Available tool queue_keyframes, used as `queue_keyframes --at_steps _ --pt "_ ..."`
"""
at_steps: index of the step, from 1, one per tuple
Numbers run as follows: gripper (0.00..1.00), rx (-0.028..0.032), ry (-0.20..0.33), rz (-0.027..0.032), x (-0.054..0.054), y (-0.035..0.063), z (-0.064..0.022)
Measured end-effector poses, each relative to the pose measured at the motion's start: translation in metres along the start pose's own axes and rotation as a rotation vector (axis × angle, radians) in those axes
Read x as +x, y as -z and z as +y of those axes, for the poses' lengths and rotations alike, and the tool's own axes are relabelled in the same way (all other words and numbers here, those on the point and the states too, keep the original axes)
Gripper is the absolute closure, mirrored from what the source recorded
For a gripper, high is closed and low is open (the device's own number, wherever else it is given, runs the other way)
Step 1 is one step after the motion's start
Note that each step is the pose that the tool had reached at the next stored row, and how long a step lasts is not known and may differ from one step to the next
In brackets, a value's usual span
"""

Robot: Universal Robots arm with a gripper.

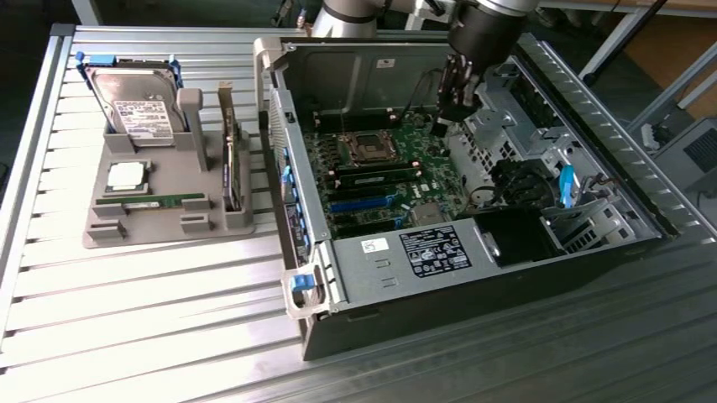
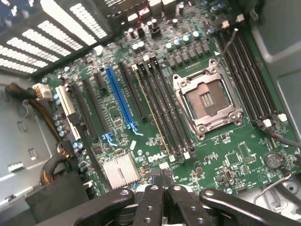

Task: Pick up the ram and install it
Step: 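Press down the ram until it locks into place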

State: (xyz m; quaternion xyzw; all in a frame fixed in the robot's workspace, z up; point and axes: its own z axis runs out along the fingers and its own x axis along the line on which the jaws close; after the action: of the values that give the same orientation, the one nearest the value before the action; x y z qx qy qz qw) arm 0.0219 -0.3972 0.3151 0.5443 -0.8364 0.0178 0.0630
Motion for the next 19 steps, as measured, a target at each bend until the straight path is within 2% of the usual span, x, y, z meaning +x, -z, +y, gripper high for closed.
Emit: queue_keyframes --at_steps 4,7,9,16,19 --pt "0.91 -0.0093 -0.074 -0.0029 0.0000 -0.0002 0.0000" --pt "0.91 -0.0193 -0.154 -0.0061 -0.0001 -0.0004 0.0000" --pt "0.91 -0.0281 -0.224 -0.0088 -0.0001 -0.0008 0.0000" --pt "0.91 -0.0471 -0.374 -0.0147 -0.0002 -0.0013 0.0000" --pt "0.91 -0.0582 -0.462 -0.0181 -0.0002 -0.0017 -0.0001"
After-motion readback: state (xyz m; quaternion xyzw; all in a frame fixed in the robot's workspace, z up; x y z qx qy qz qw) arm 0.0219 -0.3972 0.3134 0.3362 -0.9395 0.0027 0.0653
